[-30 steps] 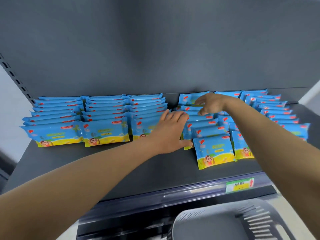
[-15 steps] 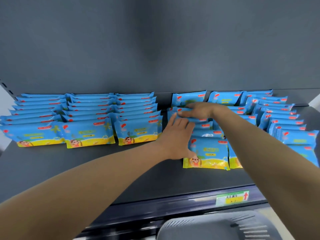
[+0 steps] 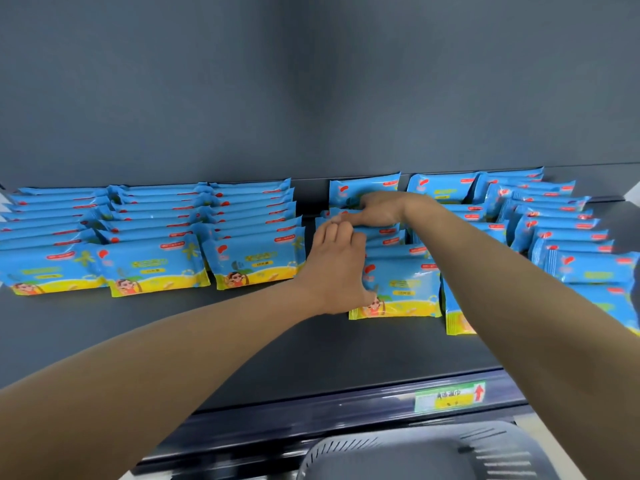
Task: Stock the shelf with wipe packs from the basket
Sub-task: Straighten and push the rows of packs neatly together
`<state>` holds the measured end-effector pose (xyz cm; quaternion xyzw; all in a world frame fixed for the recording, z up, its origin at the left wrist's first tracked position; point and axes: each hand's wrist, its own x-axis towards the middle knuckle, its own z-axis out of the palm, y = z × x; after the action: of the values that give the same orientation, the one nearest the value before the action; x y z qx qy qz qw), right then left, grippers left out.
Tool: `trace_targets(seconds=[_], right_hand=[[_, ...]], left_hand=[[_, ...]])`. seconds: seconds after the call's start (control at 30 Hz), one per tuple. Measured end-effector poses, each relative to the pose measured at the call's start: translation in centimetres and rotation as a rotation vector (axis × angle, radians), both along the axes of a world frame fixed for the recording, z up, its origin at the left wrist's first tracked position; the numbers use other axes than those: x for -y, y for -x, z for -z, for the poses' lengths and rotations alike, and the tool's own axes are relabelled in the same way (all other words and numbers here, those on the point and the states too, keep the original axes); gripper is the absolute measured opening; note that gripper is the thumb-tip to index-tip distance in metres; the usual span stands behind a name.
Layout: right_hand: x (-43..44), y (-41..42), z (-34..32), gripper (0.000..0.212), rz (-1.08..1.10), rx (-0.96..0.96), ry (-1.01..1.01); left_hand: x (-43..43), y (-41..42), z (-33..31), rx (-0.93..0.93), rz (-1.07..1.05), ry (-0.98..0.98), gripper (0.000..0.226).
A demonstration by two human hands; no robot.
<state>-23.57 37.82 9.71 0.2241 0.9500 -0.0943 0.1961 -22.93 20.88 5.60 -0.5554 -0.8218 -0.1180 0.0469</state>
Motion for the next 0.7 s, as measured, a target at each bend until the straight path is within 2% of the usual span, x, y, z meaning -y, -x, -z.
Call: trace_targets(seconds=[0.13,0.23,0.43,0.63,0.7], right_hand=[[0.1,-0.1,0.2,0.097,0.022,0.001,0.018],[0.2,0.0,0.3,0.097,0.007,0.018,0.006],[0.0,0.4,-0.2,0.087,-0.028,0.03,0.02],[-0.2,-0.1,-0.5,0.063,-0.013,-0.082,0.039],[0.3,0.0,-1.2,0.056,-0.056,-0.098,-0.027]], left_hand=[[0.2,-0.2,0.1,-0.009,-0.009,-0.018,0.077],[0.3,-0.3,0.1,-0.032,-0.01,-0.015,0.079],[0.5,-0.4,0.2,-0.054,-0.008,-0.036,0.077],[0.7,-0.4,0.3,-0.073,-0.016,-0.046,0.075],[0.8,-0.3,0.3,-0.087,-0.027,-0.054,0.072]])
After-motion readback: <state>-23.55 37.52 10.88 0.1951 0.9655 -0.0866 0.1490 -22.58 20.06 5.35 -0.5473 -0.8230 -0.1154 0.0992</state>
